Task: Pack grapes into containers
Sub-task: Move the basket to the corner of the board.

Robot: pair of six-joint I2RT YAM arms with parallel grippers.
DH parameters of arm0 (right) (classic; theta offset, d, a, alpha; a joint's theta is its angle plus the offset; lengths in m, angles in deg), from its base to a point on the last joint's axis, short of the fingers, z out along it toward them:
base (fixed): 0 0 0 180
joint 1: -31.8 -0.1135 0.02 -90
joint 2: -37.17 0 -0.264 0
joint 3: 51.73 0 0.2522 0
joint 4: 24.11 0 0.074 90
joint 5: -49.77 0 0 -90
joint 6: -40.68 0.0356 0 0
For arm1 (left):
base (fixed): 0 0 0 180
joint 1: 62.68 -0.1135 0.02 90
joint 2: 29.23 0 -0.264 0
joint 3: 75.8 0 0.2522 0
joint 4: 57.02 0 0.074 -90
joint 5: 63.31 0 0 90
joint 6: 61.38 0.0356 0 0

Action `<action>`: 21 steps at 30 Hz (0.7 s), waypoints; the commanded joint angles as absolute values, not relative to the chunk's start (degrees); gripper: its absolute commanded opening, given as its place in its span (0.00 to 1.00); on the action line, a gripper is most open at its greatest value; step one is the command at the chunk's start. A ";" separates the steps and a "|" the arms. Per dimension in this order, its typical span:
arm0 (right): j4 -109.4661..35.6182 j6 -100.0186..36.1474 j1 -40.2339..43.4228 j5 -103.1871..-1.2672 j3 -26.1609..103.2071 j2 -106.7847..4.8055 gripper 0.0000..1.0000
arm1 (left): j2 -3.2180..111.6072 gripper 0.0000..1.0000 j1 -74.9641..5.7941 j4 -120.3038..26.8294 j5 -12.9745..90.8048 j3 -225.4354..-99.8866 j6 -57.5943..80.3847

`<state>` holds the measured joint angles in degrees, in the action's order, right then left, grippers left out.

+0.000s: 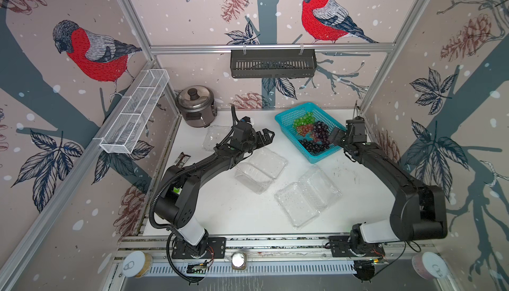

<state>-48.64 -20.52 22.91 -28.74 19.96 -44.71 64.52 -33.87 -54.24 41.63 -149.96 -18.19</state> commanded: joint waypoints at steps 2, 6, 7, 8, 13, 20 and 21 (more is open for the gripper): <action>-49.57 -31.60 13.12 -21.05 21.80 -45.28 0.99 | 63.77 0.98 -33.78 -56.76 44.17 -149.69 -20.35; -53.94 -33.30 5.27 -10.76 25.61 -50.68 1.00 | 62.78 0.98 -33.78 -57.12 44.32 -149.00 -20.52; -55.21 -32.53 5.13 -9.89 26.45 -51.83 1.00 | 62.83 0.98 -33.78 -56.97 44.31 -148.93 -20.39; -55.53 -32.31 5.16 -9.42 26.59 -52.54 1.00 | 62.95 0.98 -33.80 -56.74 44.34 -149.03 -20.27; -55.37 -32.12 4.54 -11.72 27.43 -51.66 1.00 | 62.62 0.98 -33.86 -55.76 44.84 -149.02 -20.17; -53.32 -33.66 -2.69 -23.03 37.12 -58.82 0.95 | 59.36 0.98 -36.96 -57.90 49.10 -147.04 -24.50; -53.10 -33.50 -3.46 -24.67 38.53 -60.28 0.94 | 58.75 0.98 -37.47 -58.70 49.68 -145.35 -25.40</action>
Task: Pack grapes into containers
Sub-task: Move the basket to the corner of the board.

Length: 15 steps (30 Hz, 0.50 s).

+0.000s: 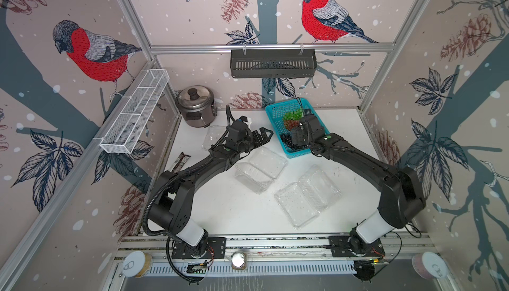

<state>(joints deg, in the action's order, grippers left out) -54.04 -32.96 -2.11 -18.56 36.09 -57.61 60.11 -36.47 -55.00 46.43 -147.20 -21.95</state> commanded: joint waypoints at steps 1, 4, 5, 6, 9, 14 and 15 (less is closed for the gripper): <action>-52.95 -33.59 -4.30 -25.99 40.18 -62.51 0.93 | 57.89 0.98 -37.92 -59.29 50.25 -144.34 -26.18; -54.04 -34.02 -6.17 -26.69 45.53 -69.26 0.86 | 55.36 0.98 -39.13 -58.51 50.39 -142.48 -26.34; -54.39 -34.20 -6.64 -26.33 47.26 -71.48 0.84 | 54.52 0.98 -39.56 -57.97 50.33 -141.85 -26.17; -54.48 -34.15 -6.85 -25.90 48.56 -73.13 0.82 | 53.71 0.98 -39.98 -57.66 50.26 -141.32 -26.07; -55.19 -34.13 -6.97 -25.58 52.74 -78.07 0.73 | 51.54 0.98 -41.01 -57.15 49.70 -139.81 -26.05; -57.62 -34.81 -7.09 -22.18 60.00 -85.07 0.50 | 50.60 0.98 -41.28 -56.72 49.01 -139.11 -25.79; -58.19 -35.13 -7.05 -21.07 60.88 -85.92 0.45 | 50.72 0.98 -41.29 -56.83 49.06 -139.17 -25.79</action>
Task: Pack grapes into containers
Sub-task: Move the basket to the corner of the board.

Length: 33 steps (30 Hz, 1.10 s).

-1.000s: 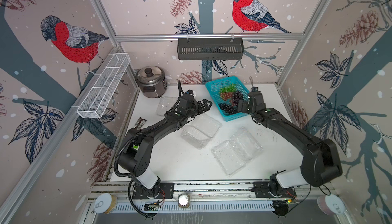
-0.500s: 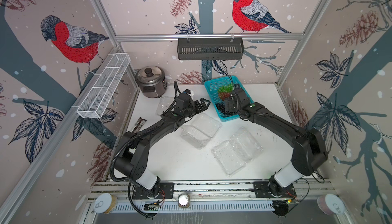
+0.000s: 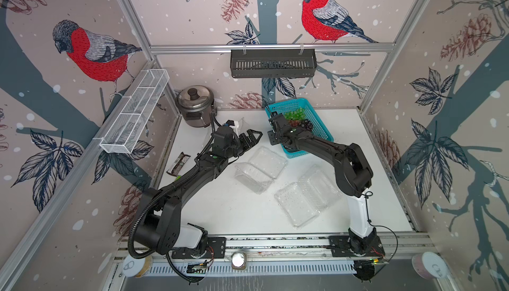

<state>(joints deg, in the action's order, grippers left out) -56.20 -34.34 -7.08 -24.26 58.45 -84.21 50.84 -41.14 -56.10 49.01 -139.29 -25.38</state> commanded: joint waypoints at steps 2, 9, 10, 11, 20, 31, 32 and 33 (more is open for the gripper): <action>-58.75 -36.03 -6.66 -18.89 61.52 -86.88 0.37 | 51.30 0.98 -41.28 -57.34 49.42 -139.30 -25.81; -56.07 -37.41 -2.20 -18.12 53.83 -80.64 0.17 | 54.70 0.98 -40.93 -60.98 50.98 -139.32 -27.59; -55.62 -37.47 -1.07 -18.37 52.34 -79.07 0.14 | 55.32 0.98 -40.63 -61.29 51.02 -139.60 -27.63; -55.15 -37.50 0.10 -18.96 50.79 -77.69 0.10 | 55.93 0.98 -40.23 -61.29 50.94 -140.03 -27.59; -47.59 -45.21 10.44 -20.33 38.26 -68.49 0.06 | 61.08 0.98 -36.62 -60.65 50.24 -144.75 -27.28; -44.15 -57.02 17.59 -20.74 38.85 -72.36 0.06 | 66.23 0.98 -35.51 -56.26 51.36 -150.88 -27.13; -44.81 -57.14 17.81 -20.71 39.71 -73.25 0.06 | 66.59 0.98 -35.44 -55.65 51.47 -151.35 -26.96; -45.51 -57.04 17.93 -20.79 40.29 -73.94 0.06 | 66.93 0.98 -35.44 -54.97 51.56 -151.95 -26.78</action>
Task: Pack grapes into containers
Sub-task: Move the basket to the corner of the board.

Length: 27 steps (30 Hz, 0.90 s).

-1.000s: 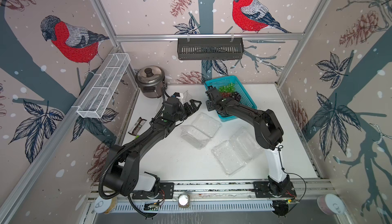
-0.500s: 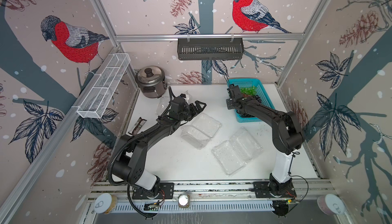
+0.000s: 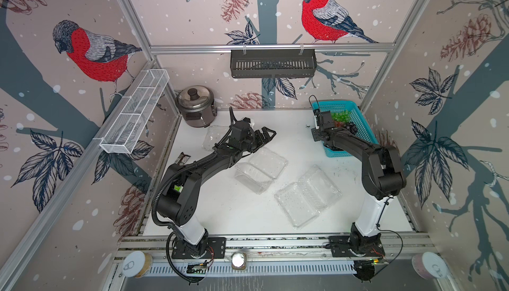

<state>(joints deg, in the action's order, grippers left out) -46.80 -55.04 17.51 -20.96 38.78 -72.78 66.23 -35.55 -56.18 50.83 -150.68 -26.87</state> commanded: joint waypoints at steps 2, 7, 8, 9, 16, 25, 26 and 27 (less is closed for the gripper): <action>-45.56 -56.76 17.95 -20.57 40.61 -74.62 0.09 | 67.87 0.98 -35.49 -53.31 51.45 -153.63 -26.41; -47.21 -54.56 18.43 -20.56 41.05 -73.89 0.40 | 69.46 0.98 -35.44 -48.01 51.26 -158.65 -24.05; -47.85 -54.01 18.53 -21.00 41.20 -73.13 0.53 | 69.58 0.98 -35.45 -46.59 50.74 -159.66 -23.19; -48.29 -53.54 18.48 -21.23 41.29 -72.44 0.61 | 69.63 0.98 -35.49 -45.56 50.38 -160.38 -22.51; -51.92 -46.50 16.94 -22.57 42.79 -65.36 1.00 | 68.70 0.98 -35.46 -35.55 47.49 -165.50 -16.05; -50.69 -30.32 8.16 -32.93 36.96 -57.06 1.00 | 64.13 0.98 -35.44 -11.25 33.27 -172.10 -5.16; -51.00 -28.90 6.69 -33.40 36.58 -57.00 1.00 | 63.11 0.98 -35.44 -9.86 31.84 -171.73 -4.76; -51.63 -27.81 5.61 -33.93 36.28 -57.36 1.00 | 62.30 0.98 -35.46 -8.92 31.15 -171.11 -4.60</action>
<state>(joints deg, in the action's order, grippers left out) -51.09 -34.05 7.57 -30.27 37.06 -57.50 63.97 -35.53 -17.87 37.19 -171.44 -8.16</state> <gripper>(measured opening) 0.996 0.978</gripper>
